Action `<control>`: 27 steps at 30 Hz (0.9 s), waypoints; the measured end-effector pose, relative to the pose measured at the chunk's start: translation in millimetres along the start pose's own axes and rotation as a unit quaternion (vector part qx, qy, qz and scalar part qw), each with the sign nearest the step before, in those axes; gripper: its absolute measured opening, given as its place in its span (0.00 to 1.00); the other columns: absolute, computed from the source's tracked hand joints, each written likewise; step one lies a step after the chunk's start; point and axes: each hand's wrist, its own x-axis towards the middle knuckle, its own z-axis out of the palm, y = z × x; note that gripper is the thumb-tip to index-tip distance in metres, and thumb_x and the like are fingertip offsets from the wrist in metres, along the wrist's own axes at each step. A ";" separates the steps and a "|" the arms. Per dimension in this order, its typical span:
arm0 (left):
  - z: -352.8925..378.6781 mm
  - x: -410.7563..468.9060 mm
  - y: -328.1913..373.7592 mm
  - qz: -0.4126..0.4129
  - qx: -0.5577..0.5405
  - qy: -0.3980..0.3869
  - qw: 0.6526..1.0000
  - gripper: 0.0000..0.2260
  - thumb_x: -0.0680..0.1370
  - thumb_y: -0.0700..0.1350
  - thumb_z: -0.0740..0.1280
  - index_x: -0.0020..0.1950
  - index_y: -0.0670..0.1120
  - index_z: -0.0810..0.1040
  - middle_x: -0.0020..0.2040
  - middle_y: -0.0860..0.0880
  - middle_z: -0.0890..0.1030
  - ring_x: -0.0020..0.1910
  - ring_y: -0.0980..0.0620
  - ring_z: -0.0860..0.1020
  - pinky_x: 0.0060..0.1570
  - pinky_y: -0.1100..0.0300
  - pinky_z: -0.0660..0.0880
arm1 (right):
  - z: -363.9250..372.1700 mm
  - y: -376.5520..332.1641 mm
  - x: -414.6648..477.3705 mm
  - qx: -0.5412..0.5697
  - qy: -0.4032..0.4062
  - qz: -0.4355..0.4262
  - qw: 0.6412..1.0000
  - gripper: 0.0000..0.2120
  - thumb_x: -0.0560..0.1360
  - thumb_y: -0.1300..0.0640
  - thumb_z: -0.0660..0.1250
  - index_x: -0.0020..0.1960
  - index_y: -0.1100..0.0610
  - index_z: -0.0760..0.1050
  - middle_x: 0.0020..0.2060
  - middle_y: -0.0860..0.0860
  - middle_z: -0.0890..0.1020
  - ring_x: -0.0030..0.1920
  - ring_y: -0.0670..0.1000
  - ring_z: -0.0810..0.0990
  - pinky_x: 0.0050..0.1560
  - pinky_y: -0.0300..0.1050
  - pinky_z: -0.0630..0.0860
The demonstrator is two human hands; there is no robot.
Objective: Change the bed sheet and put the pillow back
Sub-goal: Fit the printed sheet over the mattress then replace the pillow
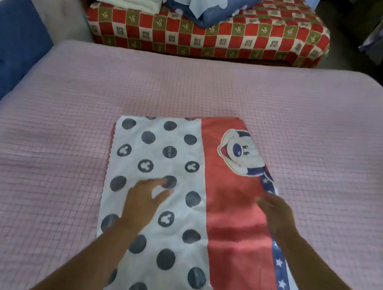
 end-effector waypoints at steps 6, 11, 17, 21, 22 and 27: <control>78.7 -121.6 -17.5 -0.018 0.003 -0.101 0.995 0.20 0.76 0.55 0.69 0.65 0.47 0.77 0.61 0.50 0.80 0.62 0.50 0.76 0.62 0.61 0.67 | -31.2 112.9 -106.7 -0.035 -0.032 0.070 0.996 0.03 0.75 0.60 0.70 0.48 0.58 0.81 0.38 0.51 0.79 0.43 0.51 0.75 0.42 0.40 0.70; 119.5 -197.3 -26.7 0.010 0.030 -0.147 0.989 0.26 0.74 0.62 0.65 0.66 0.47 0.77 0.62 0.49 0.80 0.63 0.49 0.75 0.62 0.58 0.68 | -61.0 189.8 -181.9 -0.031 -0.012 0.127 0.991 0.15 0.74 0.62 0.71 0.60 0.62 0.76 0.51 0.55 0.79 0.50 0.51 0.75 0.47 0.35 0.71; 161.4 -283.7 -35.2 0.048 0.048 -0.199 0.978 0.37 0.69 0.70 0.54 0.65 0.46 0.77 0.63 0.50 0.79 0.63 0.49 0.75 0.64 0.58 0.67 | -94.7 258.8 -257.9 -0.075 0.006 0.157 0.985 0.17 0.73 0.60 0.73 0.60 0.61 0.77 0.52 0.56 0.82 0.54 0.58 0.80 0.56 0.50 0.74; 189.9 -333.3 -36.1 0.072 0.063 -0.237 0.967 0.34 0.71 0.69 0.60 0.68 0.47 0.75 0.66 0.51 0.77 0.67 0.50 0.72 0.68 0.54 0.66 | -108.1 292.5 -304.2 -0.004 0.043 0.209 0.977 0.07 0.73 0.64 0.72 0.49 0.56 0.77 0.45 0.56 0.80 0.47 0.55 0.77 0.45 0.43 0.71; 195.3 -344.9 -33.1 0.077 0.069 -0.244 0.964 0.35 0.70 0.70 0.58 0.69 0.48 0.74 0.67 0.52 0.76 0.67 0.51 0.71 0.68 0.53 0.66 | -109.4 302.2 -312.1 0.005 0.046 0.214 0.976 0.08 0.73 0.63 0.72 0.49 0.57 0.77 0.47 0.56 0.81 0.47 0.55 0.77 0.44 0.43 0.72; 226.9 -393.8 -25.0 0.096 0.059 -0.268 0.957 0.43 0.66 0.76 0.50 0.70 0.49 0.72 0.68 0.54 0.73 0.68 0.54 0.69 0.68 0.59 0.64 | -118.6 336.7 -333.5 -0.020 0.078 0.221 0.972 0.19 0.71 0.59 0.74 0.60 0.63 0.76 0.52 0.56 0.81 0.53 0.58 0.79 0.47 0.44 0.73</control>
